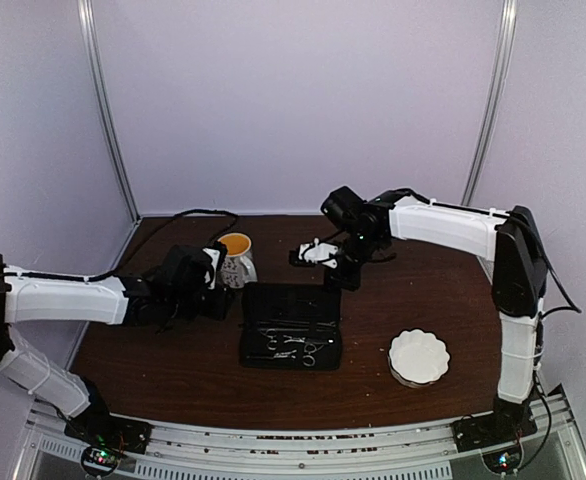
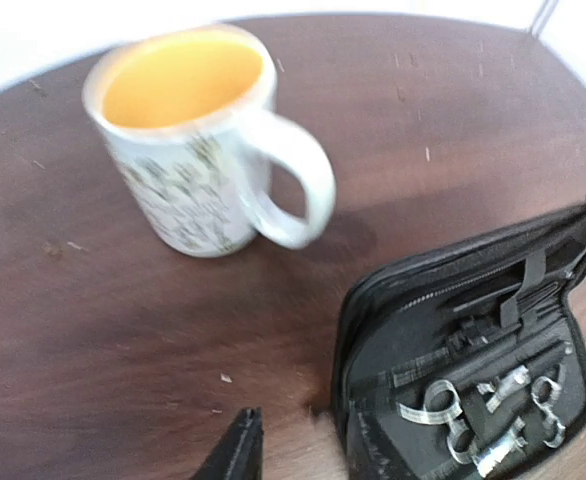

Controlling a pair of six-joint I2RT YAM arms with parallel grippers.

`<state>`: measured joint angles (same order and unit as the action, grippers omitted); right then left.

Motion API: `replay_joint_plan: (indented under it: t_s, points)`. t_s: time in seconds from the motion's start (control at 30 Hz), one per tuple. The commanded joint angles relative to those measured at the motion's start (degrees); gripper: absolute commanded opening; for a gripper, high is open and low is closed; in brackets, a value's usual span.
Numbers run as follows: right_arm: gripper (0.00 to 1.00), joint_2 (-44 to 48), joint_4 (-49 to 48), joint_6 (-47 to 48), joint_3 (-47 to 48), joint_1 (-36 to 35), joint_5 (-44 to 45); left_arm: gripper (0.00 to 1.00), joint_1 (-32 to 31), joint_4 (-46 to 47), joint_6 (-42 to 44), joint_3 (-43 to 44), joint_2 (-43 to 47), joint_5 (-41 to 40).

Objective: Sort the hair-cutting tools

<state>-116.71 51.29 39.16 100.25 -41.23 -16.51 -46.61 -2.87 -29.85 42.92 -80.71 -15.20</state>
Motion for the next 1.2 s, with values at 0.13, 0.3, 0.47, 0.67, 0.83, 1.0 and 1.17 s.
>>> replay_joint_plan:
  t_s: [0.13,0.3,0.47,0.67,0.83,1.0,1.17]
  points:
    - [0.0,11.7,-8.4,0.3,-11.7,-1.9,-3.3,0.44,0.2,-9.7,2.3,4.2,11.5,-12.8]
    - [0.0,12.2,-8.1,2.5,-17.1,-6.7,-2.8,0.44,0.9,-9.8,5.0,6.2,9.3,-11.0]
    - [0.04,13.8,-7.7,0.9,-21.7,-12.7,-3.9,0.43,1.0,-9.3,4.6,6.9,6.6,-8.6]
    - [0.17,15.7,-4.4,-0.4,-27.9,-20.0,-7.8,0.43,1.0,-8.5,4.2,6.5,4.4,-5.5]
    - [0.23,14.0,1.7,2.8,-28.2,-20.6,-7.4,0.43,1.1,-8.5,4.4,6.5,0.6,-1.5]
    - [0.25,15.8,5.6,4.2,-23.3,-19.4,-9.1,0.43,1.5,-8.2,5.1,7.2,-4.6,6.9]
    - [0.26,17.1,11.3,6.8,-18.1,-17.6,-12.5,0.43,1.5,-7.9,6.4,9.8,-8.9,12.4]
